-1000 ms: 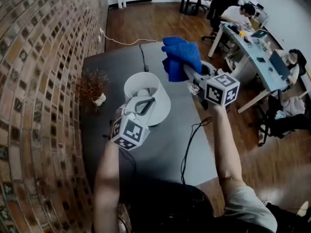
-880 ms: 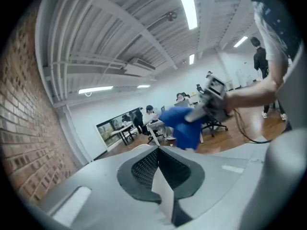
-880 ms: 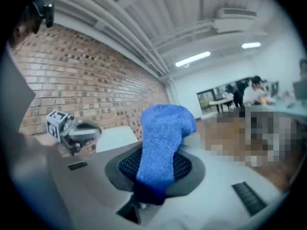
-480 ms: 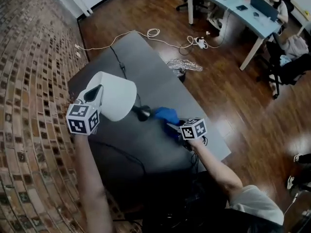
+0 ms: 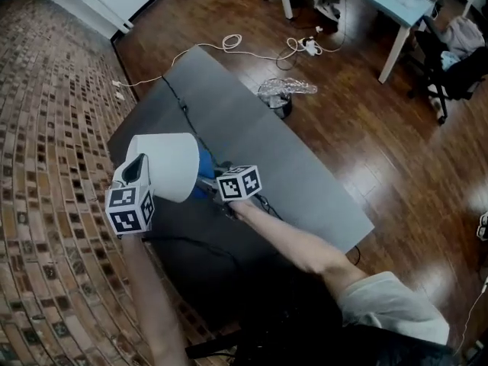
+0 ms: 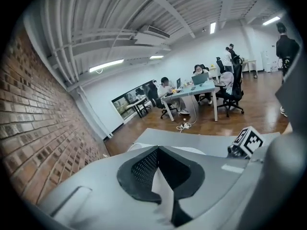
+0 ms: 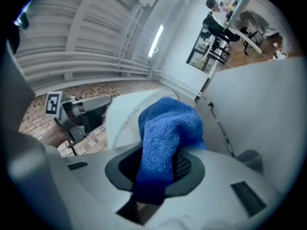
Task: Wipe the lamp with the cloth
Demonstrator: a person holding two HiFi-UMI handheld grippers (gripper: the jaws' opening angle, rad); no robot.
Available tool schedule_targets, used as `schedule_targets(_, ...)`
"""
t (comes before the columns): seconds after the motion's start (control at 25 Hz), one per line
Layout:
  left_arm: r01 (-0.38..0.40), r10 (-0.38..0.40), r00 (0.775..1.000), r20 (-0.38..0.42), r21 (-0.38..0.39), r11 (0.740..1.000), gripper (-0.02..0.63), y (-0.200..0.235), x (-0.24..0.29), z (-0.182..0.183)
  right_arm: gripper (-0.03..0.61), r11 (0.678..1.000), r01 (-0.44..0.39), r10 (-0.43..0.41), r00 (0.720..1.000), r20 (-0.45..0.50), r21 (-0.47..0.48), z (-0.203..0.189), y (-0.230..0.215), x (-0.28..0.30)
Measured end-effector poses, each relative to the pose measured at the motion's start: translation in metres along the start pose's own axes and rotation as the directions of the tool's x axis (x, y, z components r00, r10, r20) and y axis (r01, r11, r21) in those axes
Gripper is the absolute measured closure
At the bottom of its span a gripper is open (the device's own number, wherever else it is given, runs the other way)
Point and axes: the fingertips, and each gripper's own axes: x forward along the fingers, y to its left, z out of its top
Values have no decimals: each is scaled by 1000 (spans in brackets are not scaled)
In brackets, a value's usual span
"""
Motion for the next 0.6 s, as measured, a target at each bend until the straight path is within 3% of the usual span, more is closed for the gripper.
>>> schedule_targets(0.16, -15, 15, 1000, -10, -3, 1000, 607, -4, -9, -10, 491, 998, 41, -46, 995, -90, -55, -42, -23, 13)
schedule_targets(0.24, -40, 40, 999, -12, -10, 999, 607, 2, -11, -16, 491, 991, 128, -132, 984, -120, -43, -51, -46, -3)
schedule_targets(0.32, -49, 48, 999, -4, -45, 998, 607, 8, -13, -21, 492, 961, 270, -259, 953, -155, 56, -62, -88, -36)
schedule_targets(0.4, -49, 50, 999, 3, -80, 996, 607, 11, -16, -26, 491, 916, 363, -335, 926, -172, 170, -69, -123, -76)
schedule_targets(0.48, -51, 52, 999, 8, -98, 994, 607, 13, -20, -31, 491, 901, 362, -337, 931, -139, 238, -58, -136, -105)
schedule_targets(0.6, -54, 56, 998, 17, -120, 991, 607, 15, -26, -37, 491, 930, 208, -219, 976, -1, 303, -17, -118, -117)
